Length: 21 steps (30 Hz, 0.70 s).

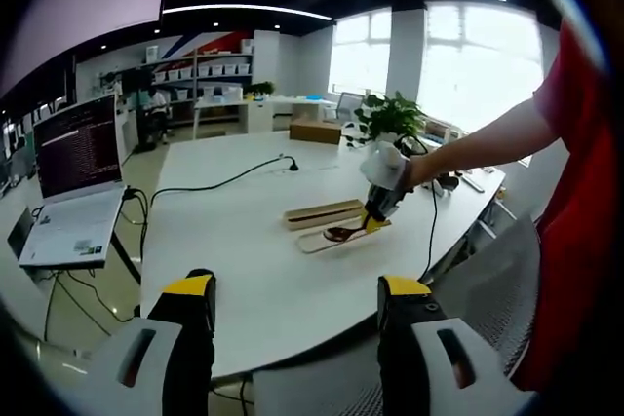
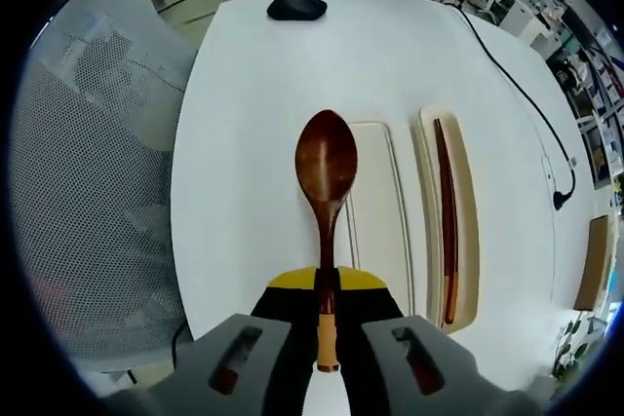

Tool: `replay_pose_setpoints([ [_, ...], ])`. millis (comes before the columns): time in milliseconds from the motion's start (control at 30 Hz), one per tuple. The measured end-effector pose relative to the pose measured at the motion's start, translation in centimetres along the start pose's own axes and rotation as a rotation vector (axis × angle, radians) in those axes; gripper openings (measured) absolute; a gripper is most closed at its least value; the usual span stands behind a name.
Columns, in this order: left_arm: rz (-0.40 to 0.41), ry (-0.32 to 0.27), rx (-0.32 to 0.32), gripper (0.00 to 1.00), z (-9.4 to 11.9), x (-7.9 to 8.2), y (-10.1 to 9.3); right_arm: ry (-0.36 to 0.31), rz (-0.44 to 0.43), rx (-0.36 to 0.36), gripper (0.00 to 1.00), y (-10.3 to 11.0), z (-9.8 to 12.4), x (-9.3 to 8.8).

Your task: Arrange the utensils inside the cutlery case until each visible utensil rests in its matching compartment.

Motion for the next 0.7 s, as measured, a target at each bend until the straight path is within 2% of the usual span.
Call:
replay_pose_setpoints([
  [400,-0.008,0.001,-0.003,0.69,-0.1,0.4,0.2,0.007,0.024,-0.013,0.01,-0.9,1.4,0.1],
  [700,-0.02,0.003,-0.012,0.69,-0.5,0.8,0.2,0.005,0.017,-0.006,0.01,-0.7,1.6,-0.4],
])
Point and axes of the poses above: the point that each gripper's makers call its tool centre point, and the gripper's own axes: z roughly backward along the fingers, y roughly to its left, x roughly out of its top, the point moved 8 cm from there along z, roughly backward along the fingers, and after that the axes turned 14 degrees about z, right-handed, at the moved point
